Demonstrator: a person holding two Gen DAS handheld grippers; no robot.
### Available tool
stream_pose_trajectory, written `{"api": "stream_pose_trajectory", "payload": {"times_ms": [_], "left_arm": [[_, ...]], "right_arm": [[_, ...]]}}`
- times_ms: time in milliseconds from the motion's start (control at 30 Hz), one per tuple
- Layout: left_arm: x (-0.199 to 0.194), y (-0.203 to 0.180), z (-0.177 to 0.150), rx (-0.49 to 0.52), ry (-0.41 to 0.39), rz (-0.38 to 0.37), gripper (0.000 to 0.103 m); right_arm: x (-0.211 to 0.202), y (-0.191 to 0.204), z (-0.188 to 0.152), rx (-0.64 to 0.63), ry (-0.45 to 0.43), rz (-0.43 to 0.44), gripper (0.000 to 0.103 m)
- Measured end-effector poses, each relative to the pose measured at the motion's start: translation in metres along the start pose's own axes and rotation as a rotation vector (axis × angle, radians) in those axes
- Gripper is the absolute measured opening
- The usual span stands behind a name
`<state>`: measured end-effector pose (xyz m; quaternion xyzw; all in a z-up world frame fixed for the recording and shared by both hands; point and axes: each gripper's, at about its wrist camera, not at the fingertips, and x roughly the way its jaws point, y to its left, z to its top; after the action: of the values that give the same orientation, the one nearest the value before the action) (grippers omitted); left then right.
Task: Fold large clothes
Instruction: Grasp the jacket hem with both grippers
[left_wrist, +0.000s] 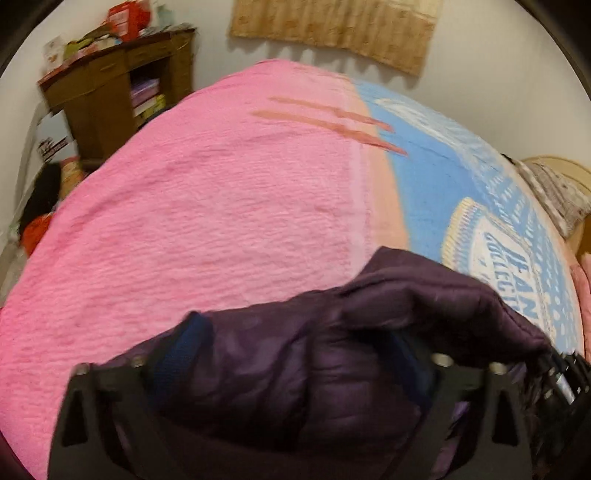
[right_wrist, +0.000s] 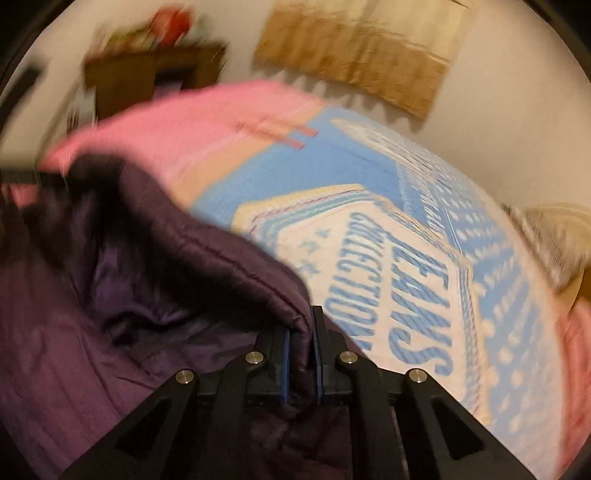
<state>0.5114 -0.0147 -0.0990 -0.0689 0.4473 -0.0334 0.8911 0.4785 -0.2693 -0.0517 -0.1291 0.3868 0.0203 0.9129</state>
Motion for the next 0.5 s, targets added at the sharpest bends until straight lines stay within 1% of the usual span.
{"api": "stream_pose_trajectory", "payload": {"times_ms": [33, 67, 100, 133, 167, 200, 233, 267, 300, 333, 367, 400, 433, 467, 500], "left_arm": [[-0.004, -0.005, -0.003, 0.022, -0.013, -0.015, 0.066], [-0.009, -0.005, -0.005, 0.029, -0.011, -0.065, 0.03], [-0.014, -0.006, -0.007, 0.027, -0.002, -0.139, 0.016], [-0.023, -0.005, -0.011, 0.025, -0.015, -0.159, 0.016], [-0.035, -0.005, -0.017, 0.047, -0.059, -0.151, 0.016], [-0.041, -0.005, -0.023, 0.075, -0.087, -0.136, 0.015], [-0.044, -0.004, -0.03, 0.098, -0.104, -0.101, 0.015], [-0.041, -0.002, -0.038, 0.107, -0.088, -0.059, 0.016], [-0.032, 0.003, -0.044, 0.098, -0.061, -0.033, 0.016], [-0.019, 0.009, -0.05, 0.075, -0.026, -0.031, 0.017], [-0.011, 0.014, -0.053, 0.041, -0.004, -0.04, 0.018], [-0.009, 0.014, -0.051, 0.027, -0.003, -0.035, 0.018], [-0.008, 0.01, -0.049, 0.033, -0.004, -0.01, 0.019], [-0.007, 0.002, -0.05, 0.066, -0.006, 0.034, 0.02], [-0.006, -0.007, -0.05, 0.103, -0.01, 0.07, 0.02]], "right_arm": [[-0.003, -0.01, -0.002, 0.049, -0.012, 0.021, 0.009], [-0.006, -0.019, -0.006, 0.094, -0.021, 0.046, 0.009], [-0.008, -0.022, -0.009, 0.121, -0.023, 0.064, 0.009], [-0.007, -0.025, -0.013, 0.136, -0.015, 0.068, 0.009], [-0.004, -0.028, -0.019, 0.158, 0.001, 0.071, 0.009], [-0.001, -0.029, -0.024, 0.179, 0.018, 0.084, 0.009], [0.006, -0.033, -0.029, 0.208, 0.05, 0.106, 0.009], [0.015, -0.036, -0.035, 0.233, 0.094, 0.143, 0.009], [0.022, -0.037, -0.038, 0.255, 0.129, 0.176, 0.01], [0.026, -0.04, -0.039, 0.28, 0.144, 0.196, 0.01], [0.028, -0.04, -0.038, 0.284, 0.152, 0.2, 0.01], [0.029, -0.038, -0.037, 0.273, 0.16, 0.193, 0.011], [0.031, -0.035, -0.035, 0.253, 0.165, 0.179, 0.011], [0.031, -0.031, -0.033, 0.233, 0.167, 0.164, 0.015], [0.029, -0.028, -0.032, 0.218, 0.165, 0.154, 0.015]]}}
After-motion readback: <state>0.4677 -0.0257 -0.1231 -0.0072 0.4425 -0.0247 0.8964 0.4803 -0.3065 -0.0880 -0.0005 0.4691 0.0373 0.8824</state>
